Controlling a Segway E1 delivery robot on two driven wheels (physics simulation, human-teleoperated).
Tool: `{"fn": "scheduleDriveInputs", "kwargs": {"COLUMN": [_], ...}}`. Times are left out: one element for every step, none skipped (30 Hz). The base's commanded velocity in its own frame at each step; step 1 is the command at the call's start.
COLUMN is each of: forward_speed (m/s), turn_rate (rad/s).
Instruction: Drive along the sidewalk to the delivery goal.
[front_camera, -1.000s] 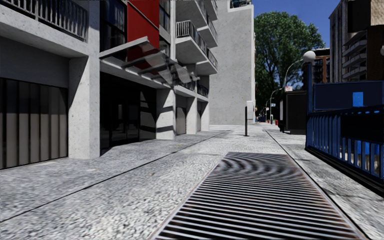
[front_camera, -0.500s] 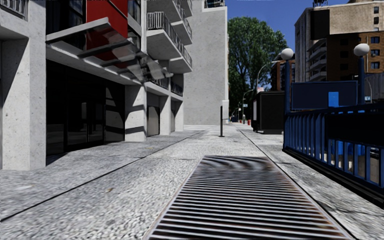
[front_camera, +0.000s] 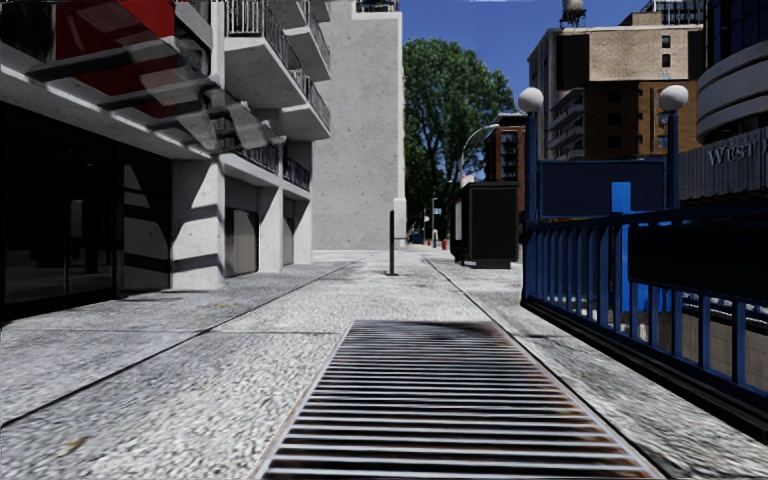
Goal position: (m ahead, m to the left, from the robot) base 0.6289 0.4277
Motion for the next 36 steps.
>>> {"fn": "scheduleDriveInputs", "kwargs": {"forward_speed": [1.08, 1.08, 1.08, 1.08, 1.08, 1.08, 1.08, 1.08, 1.08, 0.99, 0.0, 0.0, 0.0, 0.0, 0.0, 0.0, 0.0, 0.0, 0.0, 0.0, 0.0, 0.0, 0.0, 0.0, 0.0, 0.0, 0.0, 0.0, 0.0, 0.0, 0.0, 0.0, 0.0, 0.0, 0.0, 0.0], "turn_rate": [0.0, 0.0, 0.0, 0.0, 0.0, 0.0, 0.0, 0.0, 0.0, 0.0, 0.0, 0.0, 0.0, 0.0, 0.0, 0.0, 0.0, 0.0, 0.0, 0.0, 0.0, 0.0, 0.0, 0.0, 0.0, 0.0, 0.0, 0.0, 0.0, 0.0, 0.0, 0.0, 0.0, 0.0, 0.0, 0.0]}}
